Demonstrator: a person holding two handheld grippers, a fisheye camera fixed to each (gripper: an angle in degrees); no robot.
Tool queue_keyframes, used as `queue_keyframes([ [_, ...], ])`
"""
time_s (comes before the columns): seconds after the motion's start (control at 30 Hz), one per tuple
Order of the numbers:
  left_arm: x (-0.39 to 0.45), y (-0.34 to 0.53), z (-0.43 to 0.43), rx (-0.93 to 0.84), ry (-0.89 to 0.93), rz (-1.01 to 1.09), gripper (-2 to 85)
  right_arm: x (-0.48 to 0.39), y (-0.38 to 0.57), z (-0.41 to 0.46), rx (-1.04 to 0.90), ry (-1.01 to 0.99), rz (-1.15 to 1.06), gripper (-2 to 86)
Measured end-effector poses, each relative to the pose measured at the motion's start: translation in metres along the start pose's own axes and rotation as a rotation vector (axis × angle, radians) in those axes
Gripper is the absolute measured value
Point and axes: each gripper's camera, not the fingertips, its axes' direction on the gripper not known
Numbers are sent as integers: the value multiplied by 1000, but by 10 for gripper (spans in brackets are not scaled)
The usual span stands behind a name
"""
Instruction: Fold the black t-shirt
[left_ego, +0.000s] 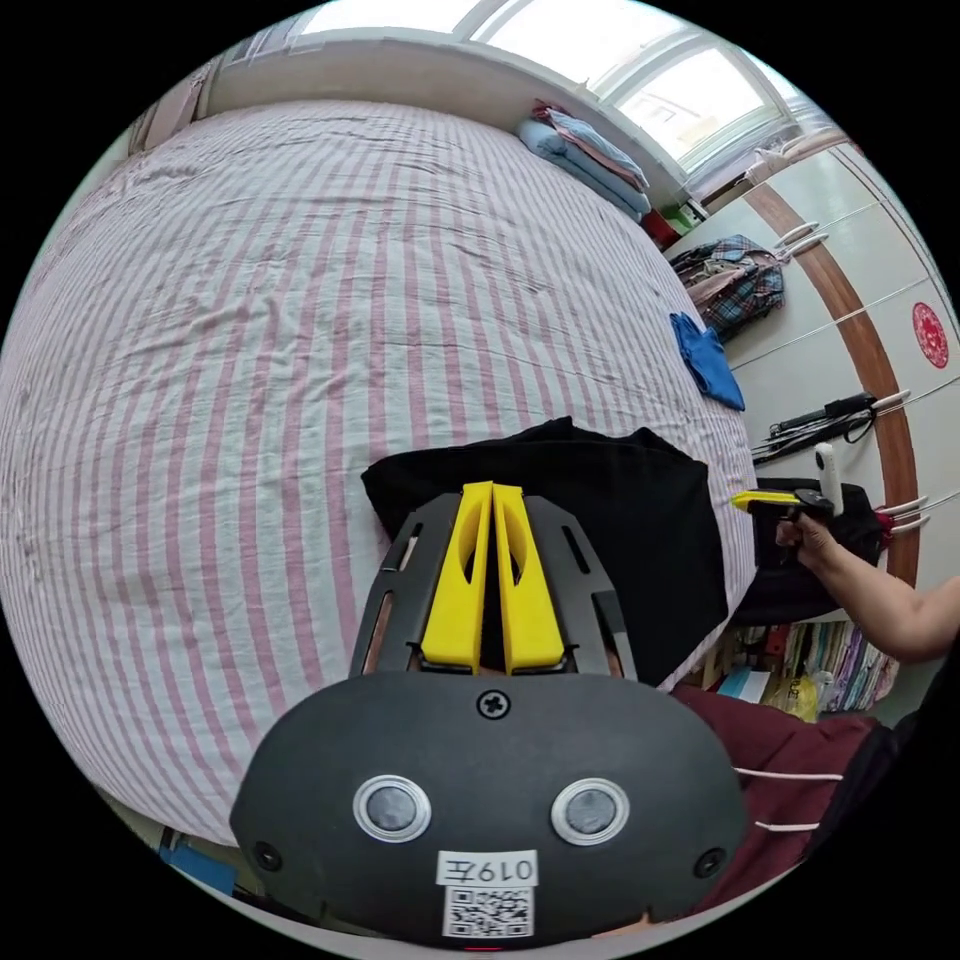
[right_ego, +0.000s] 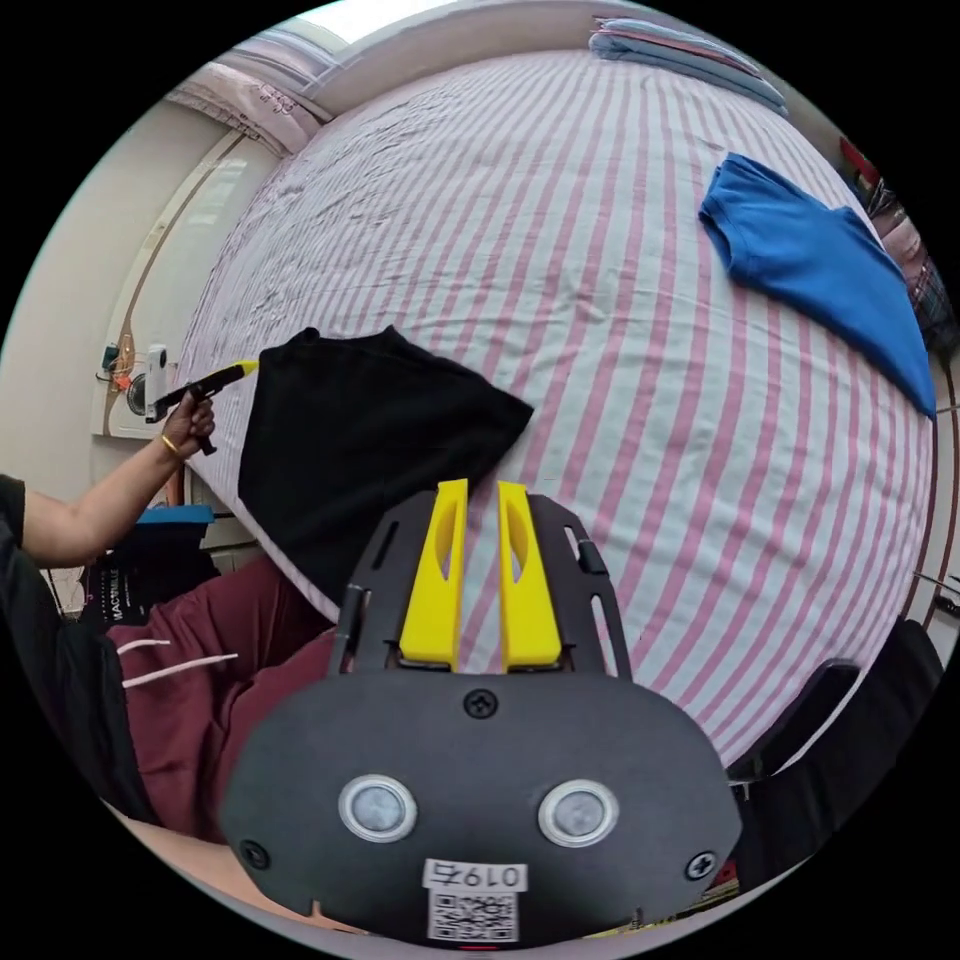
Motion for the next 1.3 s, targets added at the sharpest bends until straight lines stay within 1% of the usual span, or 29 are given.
queue_keyframes([
  [0.1,27,-3,16,-48,114,98,10,-18,51,21,-47,-67,-31,63],
  [0.17,62,-8,40,-113,185,215,11,-25,77,35,-79,-114,-34,69],
  [0.23,93,-15,59,-149,202,317,10,-32,104,52,-122,-122,-52,78],
  [0.33,144,-30,90,-158,168,472,10,-35,123,67,-152,-119,-69,86],
  [0.4,169,-39,106,-151,128,546,10,-34,130,69,-129,-121,-71,90],
  [0.53,215,-55,133,-109,1,759,16,-32,140,73,-113,-91,-100,91],
  [0.57,226,-58,141,-134,-6,839,20,-32,141,74,-107,-93,-103,90],
  [0.63,237,-62,151,-169,-36,931,31,-30,145,75,-93,-83,-112,87],
  [0.67,242,-65,157,-207,-14,968,43,-29,146,75,-84,-89,-112,87],
  [0.77,252,-74,174,-306,-15,1030,87,-24,150,78,-72,-102,-106,87],
  [0.8,254,-75,178,-333,-14,1039,88,-23,152,80,-69,-109,-104,86],
  [0.87,260,-78,185,-341,-43,1077,78,-23,155,81,-62,-113,-106,85],
  [1.07,274,-86,199,-375,-20,1082,46,-25,163,86,-52,-130,-104,78],
  [1.3,289,-94,218,-418,-45,1091,20,-31,169,94,-81,-148,-118,81],
])
